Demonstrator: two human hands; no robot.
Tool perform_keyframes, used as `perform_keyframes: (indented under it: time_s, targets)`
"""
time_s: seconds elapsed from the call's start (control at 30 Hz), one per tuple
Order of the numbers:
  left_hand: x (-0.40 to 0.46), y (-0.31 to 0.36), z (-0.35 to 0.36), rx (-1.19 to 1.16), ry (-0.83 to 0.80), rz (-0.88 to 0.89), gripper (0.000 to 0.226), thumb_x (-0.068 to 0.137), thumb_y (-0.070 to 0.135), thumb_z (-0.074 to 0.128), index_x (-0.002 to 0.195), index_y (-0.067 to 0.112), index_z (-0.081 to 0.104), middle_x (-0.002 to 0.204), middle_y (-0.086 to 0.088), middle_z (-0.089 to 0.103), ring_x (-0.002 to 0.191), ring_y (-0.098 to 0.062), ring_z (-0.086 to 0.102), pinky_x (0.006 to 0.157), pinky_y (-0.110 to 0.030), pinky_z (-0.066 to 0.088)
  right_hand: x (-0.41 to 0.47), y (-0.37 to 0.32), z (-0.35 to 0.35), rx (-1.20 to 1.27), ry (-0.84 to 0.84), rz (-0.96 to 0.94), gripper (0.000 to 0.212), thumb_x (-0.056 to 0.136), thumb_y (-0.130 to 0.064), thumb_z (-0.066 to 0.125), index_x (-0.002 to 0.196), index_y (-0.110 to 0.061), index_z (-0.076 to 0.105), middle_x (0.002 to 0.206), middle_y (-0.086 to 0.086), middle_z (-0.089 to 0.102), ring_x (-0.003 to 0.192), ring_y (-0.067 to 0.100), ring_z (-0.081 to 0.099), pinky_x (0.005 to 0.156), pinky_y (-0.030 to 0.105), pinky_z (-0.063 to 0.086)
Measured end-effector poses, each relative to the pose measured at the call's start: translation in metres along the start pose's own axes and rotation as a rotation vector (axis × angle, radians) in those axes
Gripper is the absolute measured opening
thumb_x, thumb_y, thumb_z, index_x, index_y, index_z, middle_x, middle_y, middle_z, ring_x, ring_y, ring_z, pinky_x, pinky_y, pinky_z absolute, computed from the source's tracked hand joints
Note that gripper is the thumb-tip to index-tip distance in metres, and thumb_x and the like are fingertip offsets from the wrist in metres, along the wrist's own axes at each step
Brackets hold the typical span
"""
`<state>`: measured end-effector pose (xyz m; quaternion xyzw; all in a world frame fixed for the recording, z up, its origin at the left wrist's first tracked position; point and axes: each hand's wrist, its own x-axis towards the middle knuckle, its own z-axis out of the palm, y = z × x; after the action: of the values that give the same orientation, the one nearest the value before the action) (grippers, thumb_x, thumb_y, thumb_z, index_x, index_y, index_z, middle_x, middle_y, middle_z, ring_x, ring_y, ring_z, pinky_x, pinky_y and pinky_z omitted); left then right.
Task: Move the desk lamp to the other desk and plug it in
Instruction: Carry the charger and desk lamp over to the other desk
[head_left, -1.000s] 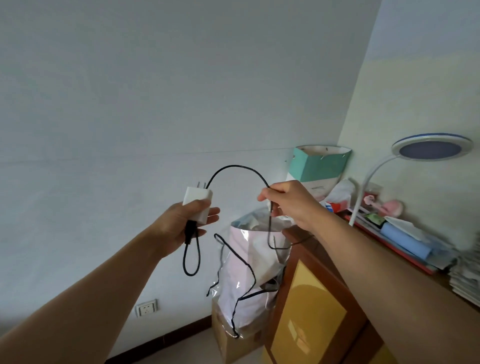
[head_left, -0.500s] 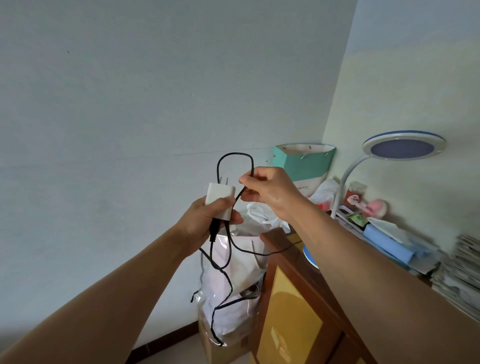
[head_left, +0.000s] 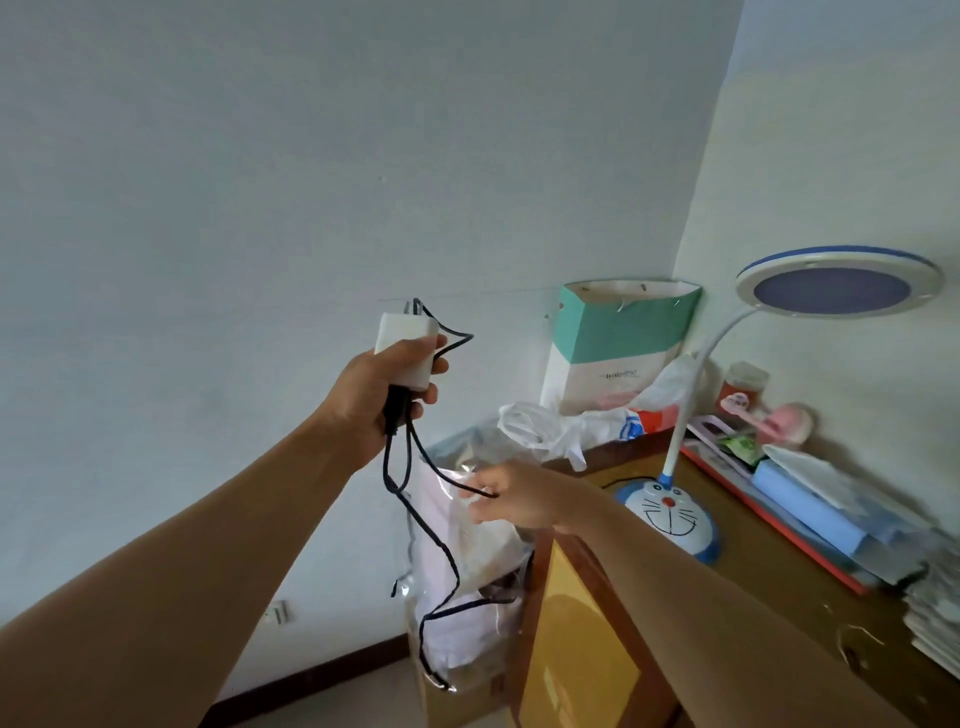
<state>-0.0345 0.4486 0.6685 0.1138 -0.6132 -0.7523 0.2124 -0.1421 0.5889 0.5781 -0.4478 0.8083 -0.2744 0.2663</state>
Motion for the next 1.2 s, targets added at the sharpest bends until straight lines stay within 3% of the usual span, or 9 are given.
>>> perform_keyframes:
  time_s: [0.07,0.2,0.3,0.4,0.5,0.67,0.87,0.97,1.2]
  targets:
    - [0.004,0.004,-0.003,0.006,0.030,0.009,0.013,0.087,0.023,0.055,0.093,0.016,0.065,0.068,0.005,0.064,0.047,-0.008,0.052,0.049,-0.019,0.037,-0.004,0.019,-0.009,0.021,0.081,0.071,0.026,0.088,-0.028,0.056,0.089,-0.006,0.069,0.077,0.004,0.065,0.067,0.016,0.052,0.067,0.030,0.041]
    - [0.011,0.003,-0.007,-0.028,0.040,-0.011,0.015,0.088,0.023,0.054,0.095,0.017,0.065,0.068,0.006,0.065,0.050,-0.007,0.054,0.050,-0.018,0.042,-0.018,0.057,-0.038,-0.062,0.205,0.100,0.029,0.088,-0.028,0.053,0.075,-0.011,0.073,0.072,0.003,0.073,0.067,0.016,0.063,0.073,0.027,0.048]
    - [0.018,-0.003,-0.004,-0.055,0.038,-0.029,0.015,0.088,0.023,0.053,0.095,0.017,0.065,0.067,0.006,0.065,0.050,-0.006,0.055,0.049,-0.018,0.044,-0.025,0.075,-0.050,-0.132,0.273,0.112,0.039,0.092,-0.031,0.049,0.060,-0.016,0.066,0.055,-0.011,0.068,0.053,0.003,0.059,0.054,0.012,0.040]
    - [0.027,-0.010,-0.001,-0.032,0.050,-0.042,0.015,0.087,0.022,0.054,0.095,0.016,0.065,0.069,0.005,0.062,0.051,-0.006,0.055,0.053,-0.019,0.042,-0.026,0.087,-0.059,-0.001,0.300,0.146,0.050,0.093,-0.044,0.041,0.051,-0.020,0.053,0.038,-0.010,0.052,0.041,0.002,0.051,0.056,0.014,0.034]
    - [0.041,-0.016,0.001,0.002,0.032,-0.053,0.014,0.086,0.015,0.058,0.096,0.011,0.066,0.073,0.002,0.060,0.057,-0.007,0.057,0.055,-0.018,0.047,-0.023,0.094,-0.070,0.169,0.376,0.198,0.054,0.089,-0.053,0.043,0.048,-0.019,0.040,0.041,-0.006,0.038,0.043,0.006,0.038,0.058,0.021,0.035]
    - [0.065,-0.035,0.013,0.106,-0.095,-0.100,0.017,0.079,-0.004,0.061,0.089,0.007,0.067,0.085,0.001,0.067,0.065,-0.006,0.061,0.070,-0.020,0.052,-0.016,0.089,-0.094,0.501,0.606,0.167,0.049,0.093,-0.046,0.041,0.053,-0.018,0.034,0.039,-0.007,0.032,0.042,0.011,0.032,0.049,0.021,0.032]
    - [0.098,-0.056,0.047,0.181,-0.222,-0.205,0.011,0.078,0.006,0.065,0.083,0.013,0.059,0.076,-0.004,0.053,0.067,-0.014,0.054,0.055,-0.021,0.045,-0.004,0.081,-0.118,0.317,0.774,0.156,0.036,0.088,-0.041,0.051,0.064,-0.014,0.047,0.057,0.001,0.045,0.052,0.015,0.041,0.054,0.028,0.035]
    - [0.110,-0.060,0.063,0.118,-0.365,-0.252,0.026,0.068,0.011,0.072,0.092,0.014,0.063,0.097,-0.008,0.067,0.089,-0.016,0.067,0.070,-0.025,0.046,0.005,0.077,-0.126,0.251,0.839,0.143,0.031,0.088,-0.034,0.051,0.067,-0.011,0.048,0.060,0.006,0.045,0.056,0.018,0.041,0.057,0.031,0.034]
    - [0.128,-0.070,0.098,0.005,-0.451,-0.228,0.025,0.083,0.006,0.056,0.108,0.003,0.062,0.131,-0.022,0.056,0.115,-0.024,0.054,0.084,-0.026,0.042,0.015,0.071,-0.134,0.560,0.810,0.063,0.042,0.091,-0.022,0.050,0.049,-0.023,0.044,0.036,-0.012,0.035,0.038,0.008,0.027,0.044,0.026,0.024]
